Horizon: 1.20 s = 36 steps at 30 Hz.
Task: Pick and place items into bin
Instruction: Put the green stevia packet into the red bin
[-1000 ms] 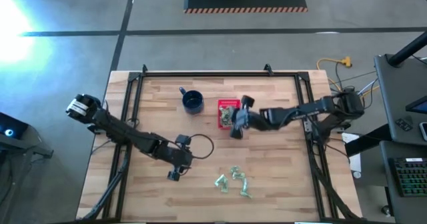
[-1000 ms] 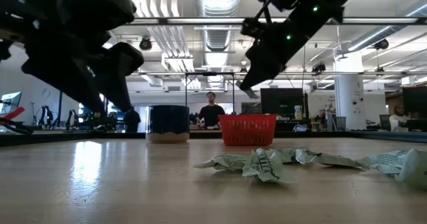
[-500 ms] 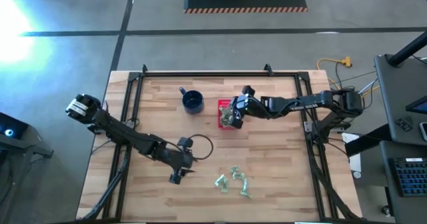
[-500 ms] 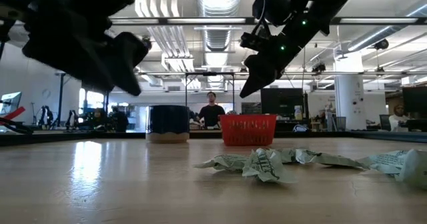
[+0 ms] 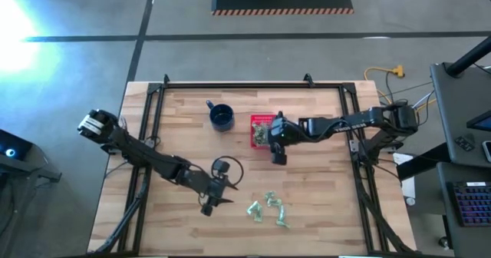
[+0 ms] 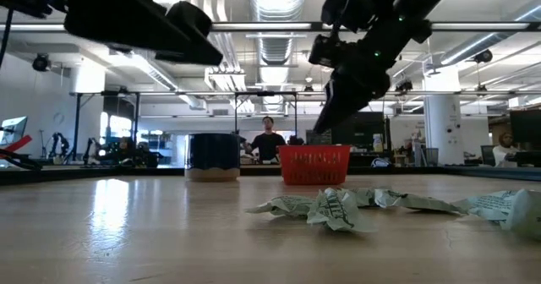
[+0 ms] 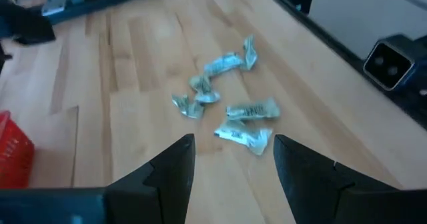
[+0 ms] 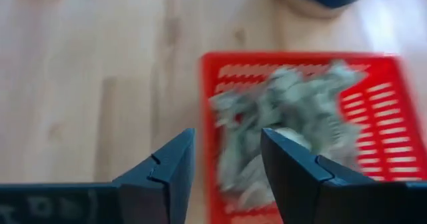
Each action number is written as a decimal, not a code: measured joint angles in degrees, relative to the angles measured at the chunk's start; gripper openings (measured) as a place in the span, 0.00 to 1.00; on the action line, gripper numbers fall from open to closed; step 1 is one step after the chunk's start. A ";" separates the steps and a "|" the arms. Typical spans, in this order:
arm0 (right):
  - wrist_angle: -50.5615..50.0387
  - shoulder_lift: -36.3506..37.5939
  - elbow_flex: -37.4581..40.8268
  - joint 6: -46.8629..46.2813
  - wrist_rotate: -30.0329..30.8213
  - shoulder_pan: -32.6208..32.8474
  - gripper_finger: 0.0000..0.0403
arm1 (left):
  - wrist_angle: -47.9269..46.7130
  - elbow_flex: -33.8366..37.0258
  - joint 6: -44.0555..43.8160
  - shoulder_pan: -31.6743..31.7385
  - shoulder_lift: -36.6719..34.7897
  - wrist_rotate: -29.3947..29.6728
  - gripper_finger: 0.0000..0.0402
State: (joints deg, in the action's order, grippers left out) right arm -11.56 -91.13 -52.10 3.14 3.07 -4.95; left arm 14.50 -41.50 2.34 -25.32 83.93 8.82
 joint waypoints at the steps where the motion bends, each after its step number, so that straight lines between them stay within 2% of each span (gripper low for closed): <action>1: -0.87 0.00 0.02 0.13 -0.06 0.75 0.39 | 0.54 0.03 0.32 -0.01 0.63 -0.02 0.47; 8: -3.34 0.05 0.19 0.33 -0.13 6.72 0.36 | 12.89 -1.10 1.13 -0.25 11.78 -1.19 0.47; 11: -4.30 0.65 0.20 0.06 -0.13 9.34 0.35 | 15.41 -2.43 1.21 -0.26 15.89 -1.29 0.47; 18: -6.42 2.91 0.43 -3.82 -0.07 14.11 0.32 | 15.42 -6.60 1.27 -0.24 21.79 -1.42 0.47; 25: -6.66 5.79 1.07 -5.93 0.29 18.24 0.30 | 15.41 -10.20 2.54 0.13 27.80 -4.29 0.47; 36: -7.57 10.30 3.58 -10.79 6.23 22.99 0.26 | 15.53 -12.22 1.32 1.97 31.55 -5.68 0.47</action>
State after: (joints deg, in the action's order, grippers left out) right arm -19.12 -80.83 -48.52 -7.65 9.30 18.05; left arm 30.02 -53.71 3.66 -23.35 115.48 3.14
